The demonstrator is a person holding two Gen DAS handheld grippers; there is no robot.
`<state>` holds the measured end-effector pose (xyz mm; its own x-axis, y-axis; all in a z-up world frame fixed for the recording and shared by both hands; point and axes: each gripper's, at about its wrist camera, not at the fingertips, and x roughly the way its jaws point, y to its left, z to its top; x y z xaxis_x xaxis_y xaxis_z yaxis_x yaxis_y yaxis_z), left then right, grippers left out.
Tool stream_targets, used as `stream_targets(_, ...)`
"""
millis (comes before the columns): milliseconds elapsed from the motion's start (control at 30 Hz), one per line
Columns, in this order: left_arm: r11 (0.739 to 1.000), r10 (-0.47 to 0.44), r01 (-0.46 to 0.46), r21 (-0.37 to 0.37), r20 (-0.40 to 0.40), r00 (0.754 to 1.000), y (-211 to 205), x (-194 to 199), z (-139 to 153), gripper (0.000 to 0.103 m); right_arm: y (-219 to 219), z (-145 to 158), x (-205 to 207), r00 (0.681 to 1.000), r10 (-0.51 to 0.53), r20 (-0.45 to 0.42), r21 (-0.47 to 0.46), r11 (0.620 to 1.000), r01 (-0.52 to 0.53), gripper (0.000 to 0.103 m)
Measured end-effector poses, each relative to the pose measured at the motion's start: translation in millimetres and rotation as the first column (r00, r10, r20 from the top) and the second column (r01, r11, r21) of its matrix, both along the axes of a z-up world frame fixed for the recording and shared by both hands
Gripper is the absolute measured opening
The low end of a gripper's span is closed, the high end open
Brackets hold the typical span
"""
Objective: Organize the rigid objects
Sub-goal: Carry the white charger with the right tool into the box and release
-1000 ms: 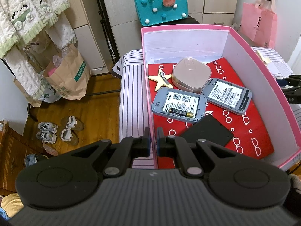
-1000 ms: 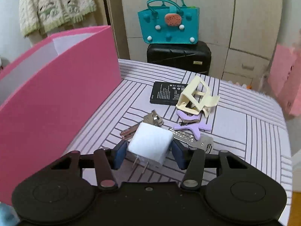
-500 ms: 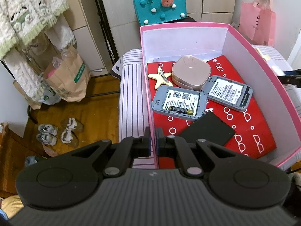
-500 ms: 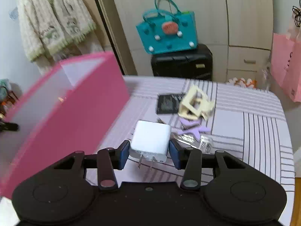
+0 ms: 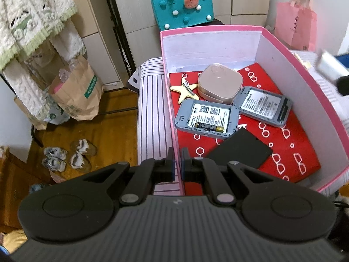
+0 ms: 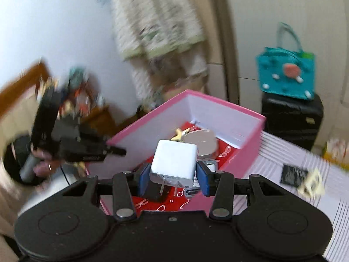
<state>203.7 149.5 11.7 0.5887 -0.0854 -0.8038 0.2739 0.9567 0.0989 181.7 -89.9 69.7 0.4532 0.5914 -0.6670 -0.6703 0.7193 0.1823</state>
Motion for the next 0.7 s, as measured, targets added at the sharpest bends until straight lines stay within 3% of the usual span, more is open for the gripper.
stream_targets(200, 1.0, -0.006, 0.006, 0.003, -0.028, 1.0, 1, 2, 6, 0.005, 48, -21, 24, 0.982, 0.16, -0.098, -0.215, 0.96, -0.178, 0.051)
stream_targets(400, 1.0, 0.003, -0.003, -0.016, -0.029, 1.0, 3, 1, 6, 0.005, 71, -51, 31, 0.954, 0.198, -0.224, -0.308, 0.915, -0.262, 0.051)
stream_targets(467, 1.0, 0.005, -0.006, -0.023, -0.029, 1.0, 4, 2, 6, 0.005, 75, -53, 27, 0.957, 0.212, -0.199, -0.367, 0.889, -0.274, 0.051)
stream_targets(700, 1.0, 0.005, -0.006, -0.029, -0.029, 1.0, 3, 2, 5, 0.005, 80, -58, 30, 0.949, 0.239, -0.207, -0.444, 0.841, -0.309, 0.051)
